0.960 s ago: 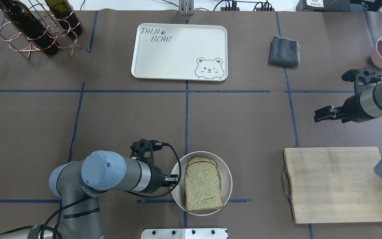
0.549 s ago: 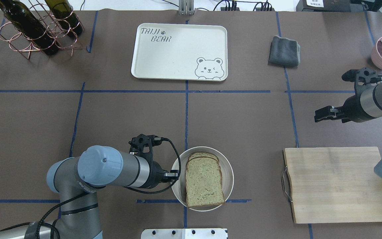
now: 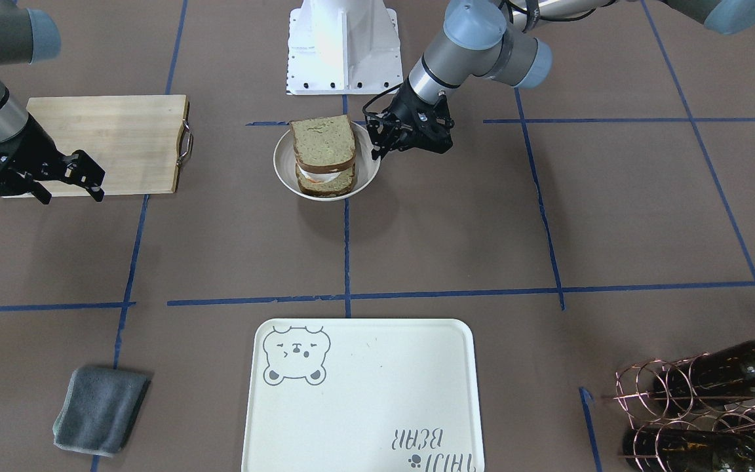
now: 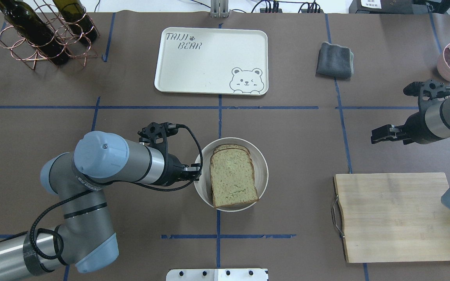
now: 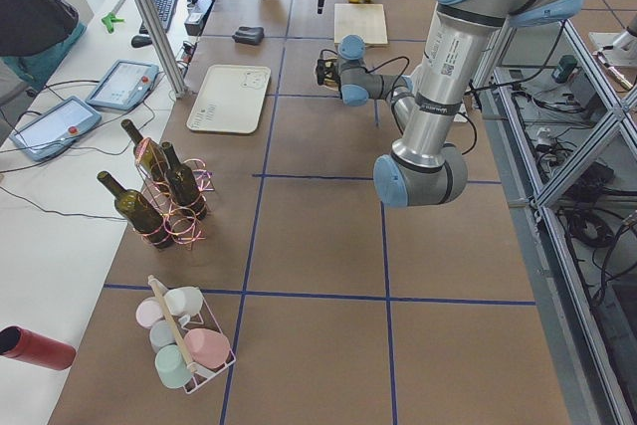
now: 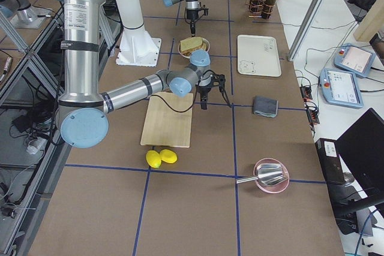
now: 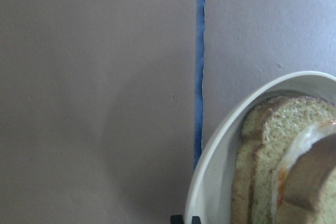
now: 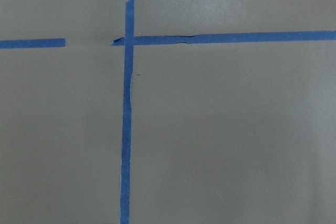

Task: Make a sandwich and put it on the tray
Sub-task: 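Lift the plate with the left gripper and carry it toward the tray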

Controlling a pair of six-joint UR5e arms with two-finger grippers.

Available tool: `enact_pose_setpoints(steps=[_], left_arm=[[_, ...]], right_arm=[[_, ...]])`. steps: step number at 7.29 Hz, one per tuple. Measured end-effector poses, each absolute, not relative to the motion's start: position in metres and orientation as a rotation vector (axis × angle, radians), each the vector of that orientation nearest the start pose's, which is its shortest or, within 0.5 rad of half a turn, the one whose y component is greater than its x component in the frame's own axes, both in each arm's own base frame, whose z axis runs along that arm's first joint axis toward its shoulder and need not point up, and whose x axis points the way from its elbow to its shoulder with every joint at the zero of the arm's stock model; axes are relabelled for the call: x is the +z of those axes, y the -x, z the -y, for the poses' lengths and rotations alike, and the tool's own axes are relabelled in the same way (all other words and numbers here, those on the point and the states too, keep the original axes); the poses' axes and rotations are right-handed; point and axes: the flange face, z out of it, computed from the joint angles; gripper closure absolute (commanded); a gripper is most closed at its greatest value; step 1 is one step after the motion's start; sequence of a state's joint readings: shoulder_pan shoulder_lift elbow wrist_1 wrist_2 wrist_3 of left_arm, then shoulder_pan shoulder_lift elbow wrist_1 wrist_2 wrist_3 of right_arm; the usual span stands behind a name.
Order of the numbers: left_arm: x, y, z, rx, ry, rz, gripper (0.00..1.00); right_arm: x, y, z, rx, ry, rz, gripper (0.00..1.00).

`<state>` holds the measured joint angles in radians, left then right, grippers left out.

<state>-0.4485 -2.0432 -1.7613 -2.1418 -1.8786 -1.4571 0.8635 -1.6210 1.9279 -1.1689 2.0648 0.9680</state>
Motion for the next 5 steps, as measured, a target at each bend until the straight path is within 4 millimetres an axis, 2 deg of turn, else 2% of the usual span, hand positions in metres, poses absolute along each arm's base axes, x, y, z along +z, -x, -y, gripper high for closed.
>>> enact_pose_setpoints(steps=[1, 3, 5], left_arm=[[0.235, -0.508, 0.388, -0.131, -0.101, -1.247, 1.00], [0.232, -0.504, 0.430, -0.193, -0.121, -1.230, 1.00], [0.236, -0.507, 0.456, -0.311, -0.062, -1.219, 1.00]], right_arm=[[0.471, 0.250, 0.425, 0.070, -0.112, 0.831, 0.00], [0.471, 0.250, 0.425, 0.071, -0.111, 0.830, 0.00], [0.473, 0.250, 0.425, 0.072, -0.110, 0.827, 0.00]])
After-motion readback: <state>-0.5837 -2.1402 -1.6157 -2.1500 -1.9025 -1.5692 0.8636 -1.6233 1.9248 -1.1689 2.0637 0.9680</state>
